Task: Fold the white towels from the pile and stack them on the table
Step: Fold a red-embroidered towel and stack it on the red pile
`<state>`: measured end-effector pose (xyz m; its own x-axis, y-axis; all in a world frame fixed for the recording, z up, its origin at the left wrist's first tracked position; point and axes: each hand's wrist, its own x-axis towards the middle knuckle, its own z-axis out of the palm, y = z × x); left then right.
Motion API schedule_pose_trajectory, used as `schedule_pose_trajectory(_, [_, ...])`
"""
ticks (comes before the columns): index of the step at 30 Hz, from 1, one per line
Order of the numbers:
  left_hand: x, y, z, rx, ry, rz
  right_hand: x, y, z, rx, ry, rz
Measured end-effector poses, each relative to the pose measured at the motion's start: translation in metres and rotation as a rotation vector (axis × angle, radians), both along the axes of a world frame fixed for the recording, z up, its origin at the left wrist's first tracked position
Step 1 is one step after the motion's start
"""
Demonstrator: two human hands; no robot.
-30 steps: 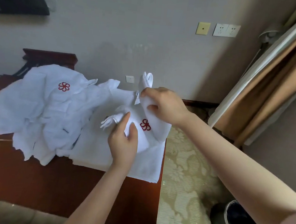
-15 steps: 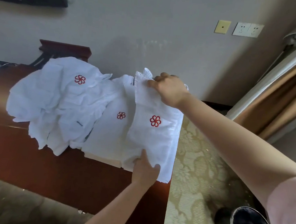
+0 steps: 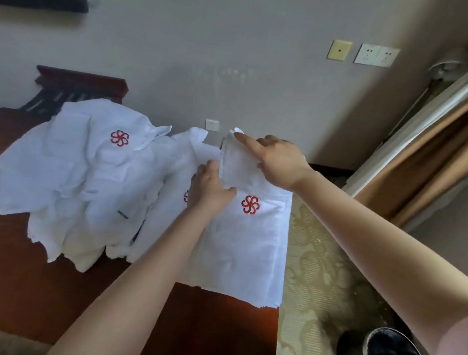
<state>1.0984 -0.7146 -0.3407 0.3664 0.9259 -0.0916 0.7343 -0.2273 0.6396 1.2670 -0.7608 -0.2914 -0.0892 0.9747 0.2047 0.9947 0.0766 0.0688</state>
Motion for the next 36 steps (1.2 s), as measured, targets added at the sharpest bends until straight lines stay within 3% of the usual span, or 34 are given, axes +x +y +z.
schedule_pose_trajectory(2, [0.010,0.027,0.012,-0.026,-0.123,-0.075,-0.001,-0.003,0.002,0.018,0.044,-0.011])
schedule_pose_trajectory(7, [0.031,0.069,0.026,-0.396,-0.413,-0.269,-0.003,-0.001,0.005,0.065,0.084,-0.046])
schedule_pose_trajectory(10, [0.035,0.082,0.029,-0.342,-0.509,-0.349,0.005,0.006,0.004,0.057,0.127,-0.166])
schedule_pose_trajectory(14, [0.040,0.093,0.026,-0.252,-0.568,-0.379,0.036,0.012,0.009,-0.106,0.266,-0.469])
schedule_pose_trajectory(16, [0.043,0.101,0.023,-0.236,-0.578,-0.363,0.055,0.009,0.003,-0.091,0.480,-0.539])
schedule_pose_trajectory(20, [0.051,0.117,0.018,-0.284,-0.598,-0.360,0.071,0.003,-0.027,0.084,1.483,-0.448])
schedule_pose_trajectory(22, [0.057,0.126,0.015,-0.298,-0.594,-0.342,0.066,0.006,-0.049,0.059,1.728,-0.429])
schedule_pose_trajectory(24, [0.066,0.135,0.010,-0.302,-0.580,-0.318,0.059,0.013,-0.068,0.081,1.757,-0.495])
schedule_pose_trajectory(29, [0.099,0.165,-0.008,-0.403,-0.588,-0.252,0.068,0.035,-0.079,0.308,1.618,-0.637])
schedule_pose_trajectory(36, [0.156,0.206,-0.068,-0.589,-0.430,-0.128,0.107,0.075,-0.114,0.186,1.623,-0.882])
